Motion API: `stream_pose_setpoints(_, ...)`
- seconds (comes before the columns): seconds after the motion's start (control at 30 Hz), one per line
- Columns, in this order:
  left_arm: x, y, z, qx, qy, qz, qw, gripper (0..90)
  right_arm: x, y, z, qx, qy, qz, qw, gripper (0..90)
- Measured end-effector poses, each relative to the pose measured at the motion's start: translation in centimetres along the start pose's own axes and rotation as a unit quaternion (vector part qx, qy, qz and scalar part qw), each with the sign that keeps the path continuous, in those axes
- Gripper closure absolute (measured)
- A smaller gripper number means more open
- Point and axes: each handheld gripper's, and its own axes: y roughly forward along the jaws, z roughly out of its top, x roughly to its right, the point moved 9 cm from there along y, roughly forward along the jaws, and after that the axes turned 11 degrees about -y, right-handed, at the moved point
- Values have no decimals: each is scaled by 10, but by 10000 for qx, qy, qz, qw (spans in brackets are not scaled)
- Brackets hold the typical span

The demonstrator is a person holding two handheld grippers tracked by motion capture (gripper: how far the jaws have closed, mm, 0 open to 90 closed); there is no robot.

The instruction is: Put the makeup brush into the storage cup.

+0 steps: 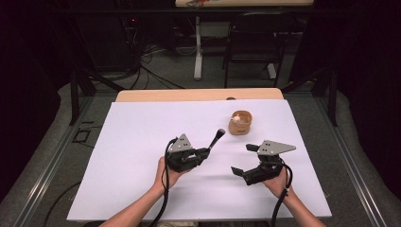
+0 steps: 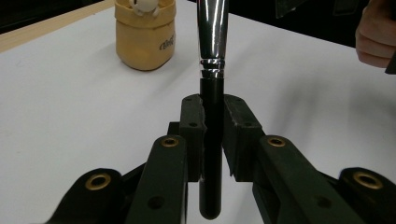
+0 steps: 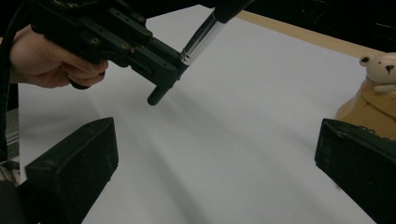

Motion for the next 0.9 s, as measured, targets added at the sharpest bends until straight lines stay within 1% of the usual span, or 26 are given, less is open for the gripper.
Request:
stream_pose_setpoints(0.1, 3, 3, 1, 9, 61, -34, 10000, 792, 0, 5, 5, 45, 6, 45, 10000, 0)
stream_pose_setpoints(0.27, 7, 8, 0, -1, 102, -61, 9999, 792, -1, 10, 13, 163, 48, 87, 9998, 0)
stream_pose_setpoints(0.33, 9, 10, 0, 6, 101, -89, 9999, 792, 0, 11, 15, 208, 58, 87, 9997, 0)
stream_pose_setpoints(0.47, 12, 13, 0, 16, 129, -98, 9999, 792, 2, 14, 20, 259, 180, 22, 9995, 1)
stream_pose_setpoints(0.6, 14, 16, -1, -9, 191, -107, 9998, 792, 1, 17, 23, 307, 234, 40, 9992, 66)
stream_pose_setpoints(0.63, 15, 16, -2, -14, 179, -117, 9998, 792, 1, 18, 24, 332, 247, 40, 9991, 82)
stream_pose_setpoints(0.7, 15, 17, -2, -11, 175, -124, 9998, 792, 0, 20, 25, 335, 235, 36, 9992, 139)
stream_pose_setpoints(0.73, 15, 17, -2, -10, 184, -122, 9998, 792, 0, 20, 25, 335, 220, 16, 9992, 147)
stream_pose_setpoints(0.9, 17, 17, -2, -5, 231, -135, 9996, 792, -1, 23, 24, 297, 305, 39, 9991, 257)
